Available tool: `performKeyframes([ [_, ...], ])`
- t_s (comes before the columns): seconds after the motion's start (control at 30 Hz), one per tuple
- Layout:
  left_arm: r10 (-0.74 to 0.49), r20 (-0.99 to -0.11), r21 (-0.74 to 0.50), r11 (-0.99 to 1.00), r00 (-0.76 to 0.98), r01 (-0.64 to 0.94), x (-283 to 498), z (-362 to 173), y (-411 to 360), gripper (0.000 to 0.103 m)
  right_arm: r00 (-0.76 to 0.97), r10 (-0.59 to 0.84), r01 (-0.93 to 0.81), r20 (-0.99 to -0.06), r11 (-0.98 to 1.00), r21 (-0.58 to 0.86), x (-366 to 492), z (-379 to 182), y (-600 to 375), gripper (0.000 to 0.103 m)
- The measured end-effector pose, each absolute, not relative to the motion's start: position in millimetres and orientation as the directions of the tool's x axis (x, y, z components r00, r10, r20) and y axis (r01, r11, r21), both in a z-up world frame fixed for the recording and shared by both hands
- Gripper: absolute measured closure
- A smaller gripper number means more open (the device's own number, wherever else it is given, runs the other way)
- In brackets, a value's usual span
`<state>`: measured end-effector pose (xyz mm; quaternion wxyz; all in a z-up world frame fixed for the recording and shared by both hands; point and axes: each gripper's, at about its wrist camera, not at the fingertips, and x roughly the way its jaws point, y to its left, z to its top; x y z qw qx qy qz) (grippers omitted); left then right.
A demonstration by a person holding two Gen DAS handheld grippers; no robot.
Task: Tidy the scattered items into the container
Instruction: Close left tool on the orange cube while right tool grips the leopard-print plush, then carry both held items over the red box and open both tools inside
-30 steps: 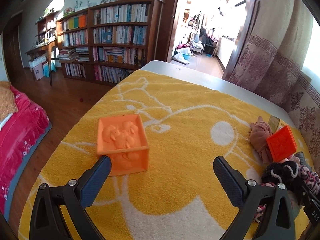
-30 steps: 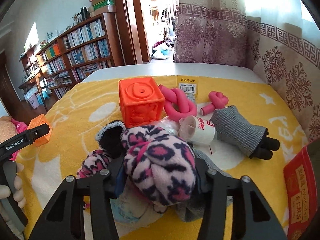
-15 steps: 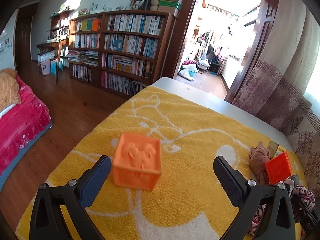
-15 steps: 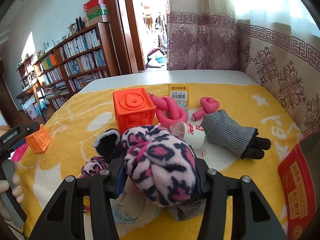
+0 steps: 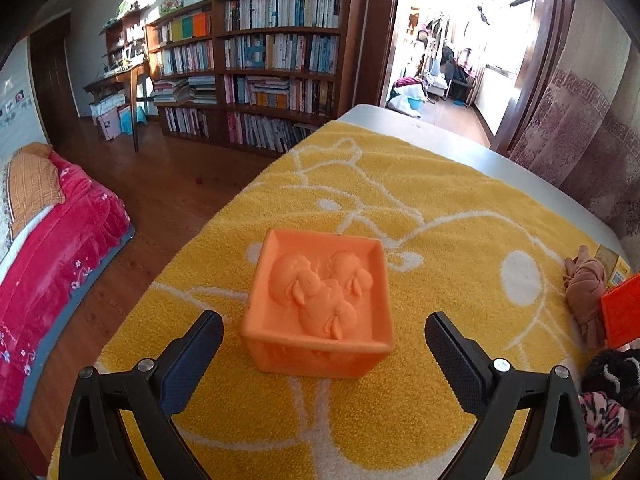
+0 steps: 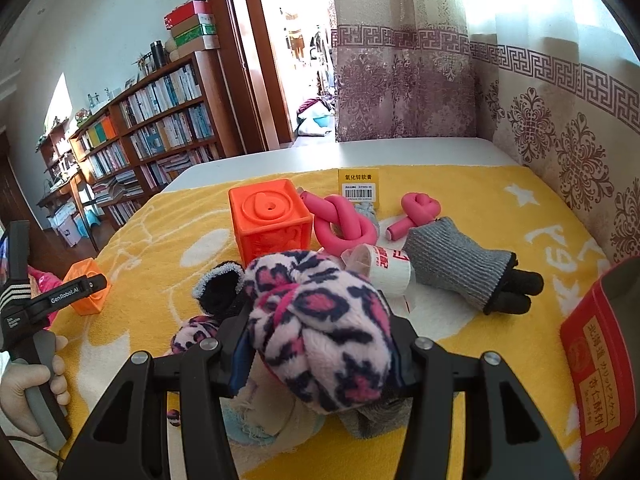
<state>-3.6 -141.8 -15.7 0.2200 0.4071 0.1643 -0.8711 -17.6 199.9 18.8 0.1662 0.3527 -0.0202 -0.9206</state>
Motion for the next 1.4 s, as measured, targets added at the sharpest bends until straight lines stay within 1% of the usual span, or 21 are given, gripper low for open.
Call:
performKeyframes([
  [0.03, -0.231, -0.789, -0.119, -0.852, -0.569, 0.51, -5, -18, -143, 0.023, -0.696, -0.321, 0.292, -0.642, -0.944, 0.155, -17, 19, 200, 0.047],
  [0.07, -0.229, -0.795, -0.115, -0.853, -0.562, 0.51, -6, -20, -143, 0.036, -0.697, -0.321, 0.293, -0.641, -0.944, 0.154, -17, 19, 200, 0.047],
  [0.17, -0.222, -0.786, -0.116, -0.863, -0.577, 0.491, -5, -18, -141, 0.046, -0.703, -0.315, 0.292, -0.638, -0.945, 0.146, -16, 20, 199, 0.047],
  [0.57, -0.263, -0.713, -0.011, -0.923, -0.65, 0.385, -1, 3, -100, 0.047, -0.718, -0.292, 0.264, -0.632, -0.954, 0.14, -15, 20, 204, 0.047],
  [1.4, -0.244, -0.684, 0.001, -0.943, -0.687, 0.333, 6, 14, -78, 0.047, -0.734, -0.266, 0.235, -0.625, -0.963, 0.133, -16, 21, 207, 0.047],
])
